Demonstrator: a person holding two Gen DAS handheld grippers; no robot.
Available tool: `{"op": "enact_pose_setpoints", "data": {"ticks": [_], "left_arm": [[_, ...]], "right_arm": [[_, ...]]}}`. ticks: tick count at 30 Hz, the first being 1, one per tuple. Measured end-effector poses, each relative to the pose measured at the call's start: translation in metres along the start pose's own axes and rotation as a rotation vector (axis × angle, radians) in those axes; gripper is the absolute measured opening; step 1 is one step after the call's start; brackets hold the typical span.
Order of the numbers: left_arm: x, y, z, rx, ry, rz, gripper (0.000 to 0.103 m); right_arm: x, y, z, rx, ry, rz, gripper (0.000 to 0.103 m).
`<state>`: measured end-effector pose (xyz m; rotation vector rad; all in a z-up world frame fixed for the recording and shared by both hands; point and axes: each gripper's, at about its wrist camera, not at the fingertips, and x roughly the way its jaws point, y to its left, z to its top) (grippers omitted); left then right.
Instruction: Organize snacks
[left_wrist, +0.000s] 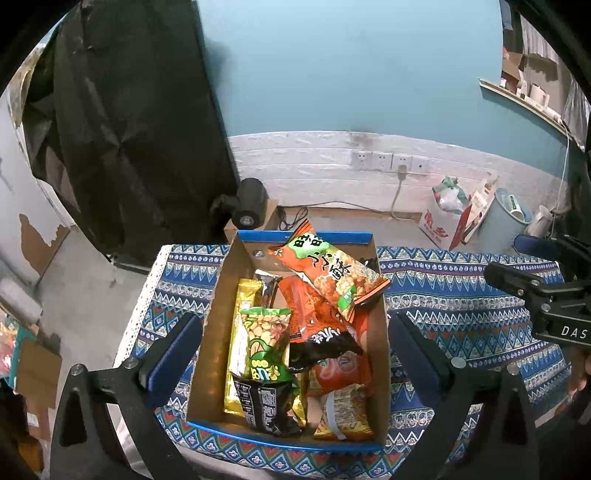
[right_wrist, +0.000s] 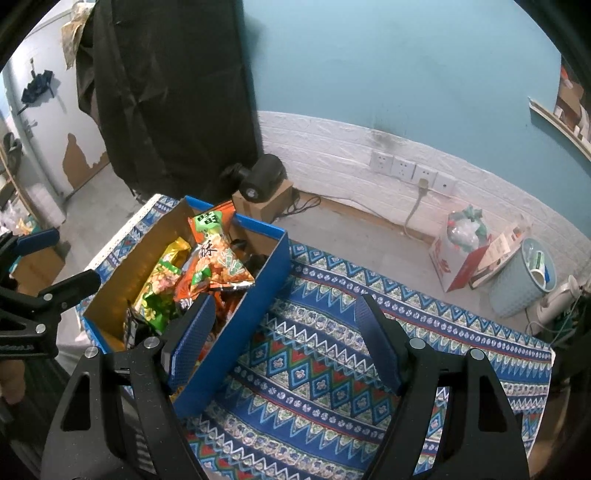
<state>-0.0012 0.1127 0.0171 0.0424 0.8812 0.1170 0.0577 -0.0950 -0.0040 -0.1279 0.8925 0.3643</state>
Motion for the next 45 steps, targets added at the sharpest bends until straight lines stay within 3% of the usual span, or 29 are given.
{"op": "enact_pose_setpoints", "data": {"ticks": [45], "left_arm": [[0.001, -0.0027, -0.0006, 0.004, 0.034, -0.004, 0.102]], "right_arm": [[-0.0035, -0.0006, -0.0039, -0.01, 0.001, 0.004, 0.077]]}}
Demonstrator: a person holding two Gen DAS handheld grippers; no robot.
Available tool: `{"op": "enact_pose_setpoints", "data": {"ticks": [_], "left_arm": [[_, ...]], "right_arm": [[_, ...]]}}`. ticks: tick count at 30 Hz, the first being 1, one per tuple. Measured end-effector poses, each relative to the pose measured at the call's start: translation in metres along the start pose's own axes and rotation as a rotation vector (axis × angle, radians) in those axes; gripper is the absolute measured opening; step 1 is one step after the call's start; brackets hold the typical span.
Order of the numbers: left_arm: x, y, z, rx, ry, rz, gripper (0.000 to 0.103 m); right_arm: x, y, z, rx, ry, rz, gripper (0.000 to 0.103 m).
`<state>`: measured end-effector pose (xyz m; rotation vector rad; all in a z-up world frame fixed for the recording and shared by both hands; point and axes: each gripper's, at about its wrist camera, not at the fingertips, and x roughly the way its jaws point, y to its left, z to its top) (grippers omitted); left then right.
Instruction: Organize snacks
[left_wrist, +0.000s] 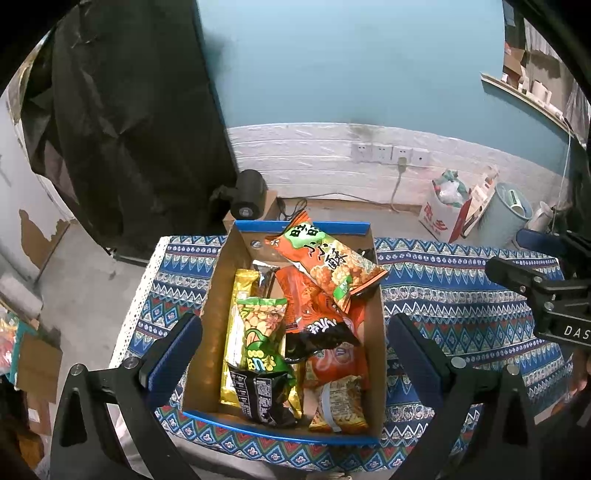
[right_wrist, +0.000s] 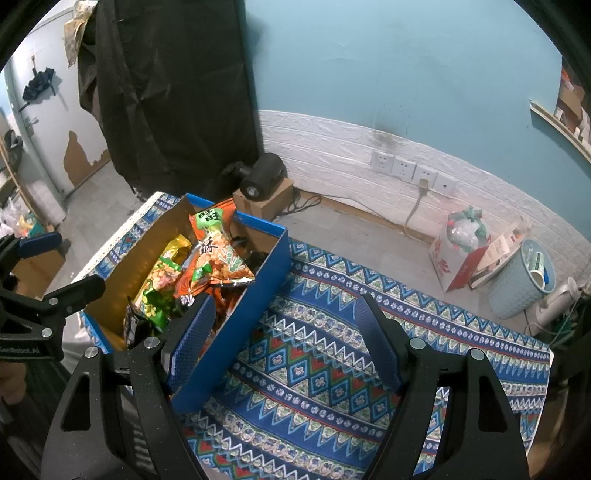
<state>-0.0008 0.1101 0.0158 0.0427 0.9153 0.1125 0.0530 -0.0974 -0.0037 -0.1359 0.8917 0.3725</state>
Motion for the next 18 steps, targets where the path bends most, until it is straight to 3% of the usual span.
{"op": "enact_pose_setpoints", "data": {"ticks": [18], "left_arm": [[-0.0019, -0.003, -0.0003, 0.014, -0.007, 0.002, 0.102]], "right_arm": [[0.0001, 0.0002, 0.0003, 0.0, 0.001, 0.0, 0.077]]}}
